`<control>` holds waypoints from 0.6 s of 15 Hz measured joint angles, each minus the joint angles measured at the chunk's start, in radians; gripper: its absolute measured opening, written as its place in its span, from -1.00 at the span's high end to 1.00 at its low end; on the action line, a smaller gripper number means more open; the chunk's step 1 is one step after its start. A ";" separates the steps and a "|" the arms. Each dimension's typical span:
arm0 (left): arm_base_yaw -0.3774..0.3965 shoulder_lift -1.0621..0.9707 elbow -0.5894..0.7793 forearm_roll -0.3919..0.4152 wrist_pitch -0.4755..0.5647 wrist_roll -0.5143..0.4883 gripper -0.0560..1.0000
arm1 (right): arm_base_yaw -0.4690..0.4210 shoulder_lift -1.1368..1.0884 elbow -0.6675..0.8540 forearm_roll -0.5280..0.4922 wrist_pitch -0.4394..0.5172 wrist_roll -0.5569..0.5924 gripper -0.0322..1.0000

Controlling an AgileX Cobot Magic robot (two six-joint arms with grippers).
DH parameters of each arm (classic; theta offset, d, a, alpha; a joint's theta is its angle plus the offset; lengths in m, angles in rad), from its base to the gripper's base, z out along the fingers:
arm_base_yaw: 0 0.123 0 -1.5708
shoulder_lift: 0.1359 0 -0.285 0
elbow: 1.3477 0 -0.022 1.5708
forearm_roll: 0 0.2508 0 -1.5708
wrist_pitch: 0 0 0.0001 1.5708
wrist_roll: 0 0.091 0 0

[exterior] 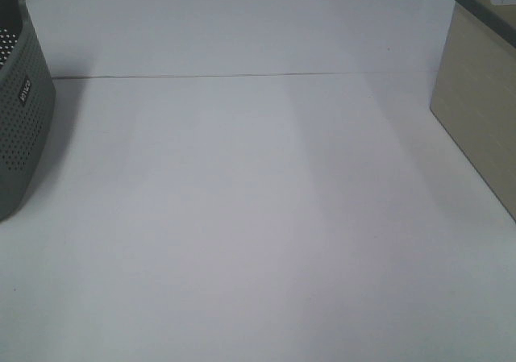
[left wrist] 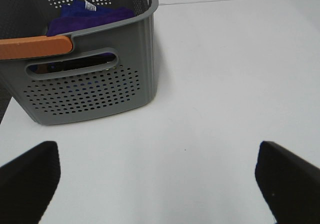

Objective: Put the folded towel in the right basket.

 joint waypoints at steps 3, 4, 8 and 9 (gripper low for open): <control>0.000 0.000 0.000 0.000 0.000 0.000 -0.98 | -0.020 0.000 0.000 0.000 0.000 0.000 -0.96; 0.000 0.000 0.000 0.000 0.000 0.000 -0.98 | -0.020 0.000 0.000 0.000 0.000 0.000 -0.96; 0.000 0.000 0.000 0.000 0.000 0.000 -0.98 | -0.020 0.000 0.000 0.000 0.000 0.000 -0.96; 0.000 0.000 0.000 0.000 0.000 0.000 -0.98 | -0.020 0.000 0.000 0.000 0.000 0.000 -0.96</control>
